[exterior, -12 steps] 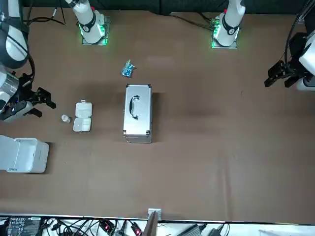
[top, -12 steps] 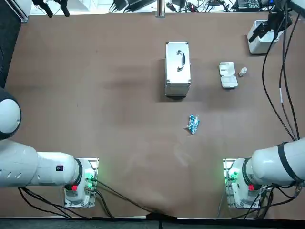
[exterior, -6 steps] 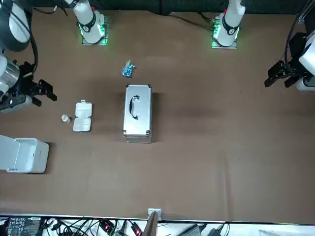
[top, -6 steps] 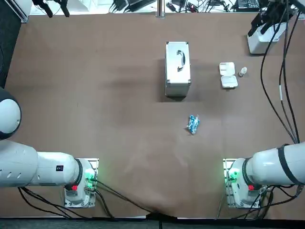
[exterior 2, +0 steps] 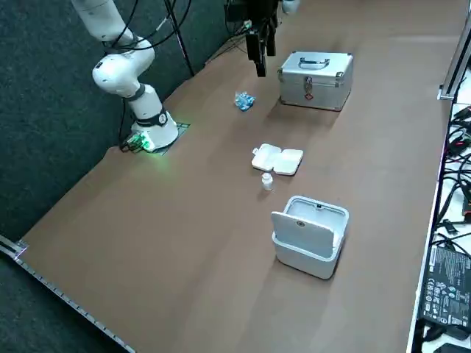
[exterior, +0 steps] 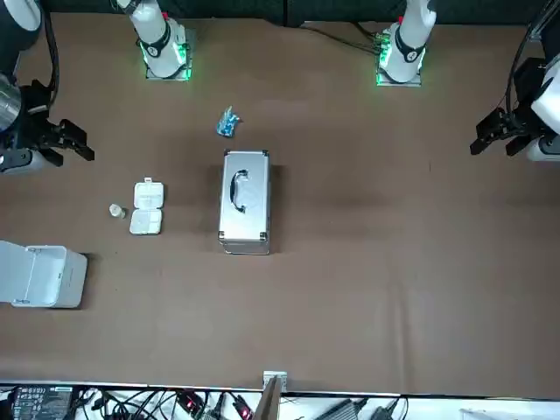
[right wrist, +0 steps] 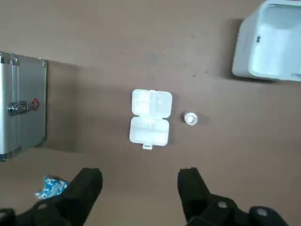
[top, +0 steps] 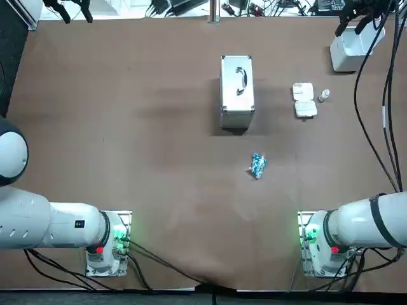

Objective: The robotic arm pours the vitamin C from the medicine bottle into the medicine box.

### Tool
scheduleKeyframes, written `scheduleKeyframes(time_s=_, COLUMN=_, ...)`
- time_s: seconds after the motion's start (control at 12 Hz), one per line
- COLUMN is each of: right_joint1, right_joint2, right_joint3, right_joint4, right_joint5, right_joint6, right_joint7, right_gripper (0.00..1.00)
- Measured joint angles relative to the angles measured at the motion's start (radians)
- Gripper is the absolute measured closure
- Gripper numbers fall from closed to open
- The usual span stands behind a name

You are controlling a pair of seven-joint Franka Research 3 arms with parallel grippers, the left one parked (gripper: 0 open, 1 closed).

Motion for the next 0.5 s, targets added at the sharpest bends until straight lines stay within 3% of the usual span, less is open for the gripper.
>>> scheduleKeyframes(time_s=0.5, right_joint1=0.021, right_joint2=0.001, right_joint3=0.0, right_joint4=0.131, right_joint5=-0.023, right_joint6=-0.141, right_joint7=0.119, right_gripper=0.0)
